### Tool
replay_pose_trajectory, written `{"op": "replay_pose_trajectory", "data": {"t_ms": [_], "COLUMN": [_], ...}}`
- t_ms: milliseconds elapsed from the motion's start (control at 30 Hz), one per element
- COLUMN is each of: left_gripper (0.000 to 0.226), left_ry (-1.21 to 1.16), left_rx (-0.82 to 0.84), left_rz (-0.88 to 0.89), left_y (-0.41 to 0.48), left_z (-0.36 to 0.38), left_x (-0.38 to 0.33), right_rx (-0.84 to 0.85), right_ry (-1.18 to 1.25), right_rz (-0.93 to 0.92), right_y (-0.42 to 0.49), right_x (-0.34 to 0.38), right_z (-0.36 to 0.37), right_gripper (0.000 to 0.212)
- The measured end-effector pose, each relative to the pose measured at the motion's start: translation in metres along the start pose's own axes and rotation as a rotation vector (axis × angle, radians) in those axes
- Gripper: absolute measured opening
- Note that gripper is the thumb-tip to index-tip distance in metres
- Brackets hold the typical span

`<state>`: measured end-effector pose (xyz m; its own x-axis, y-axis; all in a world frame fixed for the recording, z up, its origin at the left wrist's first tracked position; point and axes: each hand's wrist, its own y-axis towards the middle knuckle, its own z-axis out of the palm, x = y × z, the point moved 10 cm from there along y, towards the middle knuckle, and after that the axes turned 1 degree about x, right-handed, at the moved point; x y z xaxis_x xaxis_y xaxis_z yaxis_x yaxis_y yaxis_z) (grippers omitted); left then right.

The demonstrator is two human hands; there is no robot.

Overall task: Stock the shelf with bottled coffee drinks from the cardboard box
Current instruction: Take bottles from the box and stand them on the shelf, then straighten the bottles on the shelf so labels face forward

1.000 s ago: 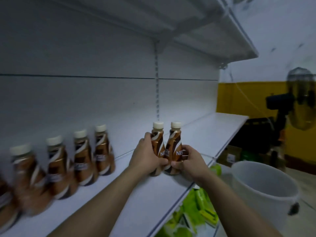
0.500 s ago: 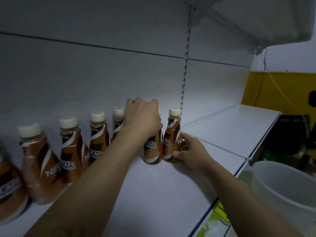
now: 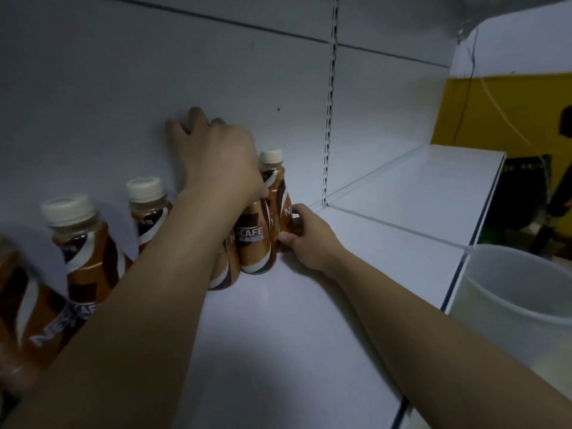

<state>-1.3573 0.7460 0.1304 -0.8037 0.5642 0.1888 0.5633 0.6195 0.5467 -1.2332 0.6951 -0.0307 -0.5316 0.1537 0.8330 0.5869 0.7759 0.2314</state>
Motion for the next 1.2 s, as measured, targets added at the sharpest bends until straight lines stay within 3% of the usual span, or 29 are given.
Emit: {"op": "replay_pose_trajectory", "data": {"t_ms": [167, 400, 833, 900, 1033, 1200], "left_gripper": [0.043, 0.041, 0.042, 0.045, 0.050, 0.060], "left_ry": [-0.056, -0.122, -0.077, -0.080, -0.102, -0.063], "left_rx": [-0.061, -0.144, -0.156, -0.149, -0.175, -0.177], "left_rz": [-0.051, -0.083, 0.027, 0.037, 0.067, 0.081], "left_y": [-0.002, -0.003, -0.017, -0.027, -0.057, -0.105], "left_z": [0.000, 0.002, -0.003, -0.004, -0.017, -0.053], "left_x": [-0.001, 0.002, -0.001, -0.001, 0.010, 0.053], "right_rx": [-0.065, -0.130, 0.133, 0.113, -0.082, -0.011], "right_ry": [-0.011, -0.105, -0.175, -0.145, -0.069, -0.036], "right_rz": [0.016, -0.021, 0.006, -0.033, -0.179, -0.399], "right_y": [-0.006, -0.026, -0.032, -0.035, -0.051, -0.095], "right_x": [-0.004, 0.005, -0.003, 0.003, 0.046, 0.105], "right_z": [-0.008, -0.017, 0.007, 0.006, -0.021, -0.015], "right_gripper": [0.054, 0.067, 0.089, 0.080, 0.061, 0.046]}}
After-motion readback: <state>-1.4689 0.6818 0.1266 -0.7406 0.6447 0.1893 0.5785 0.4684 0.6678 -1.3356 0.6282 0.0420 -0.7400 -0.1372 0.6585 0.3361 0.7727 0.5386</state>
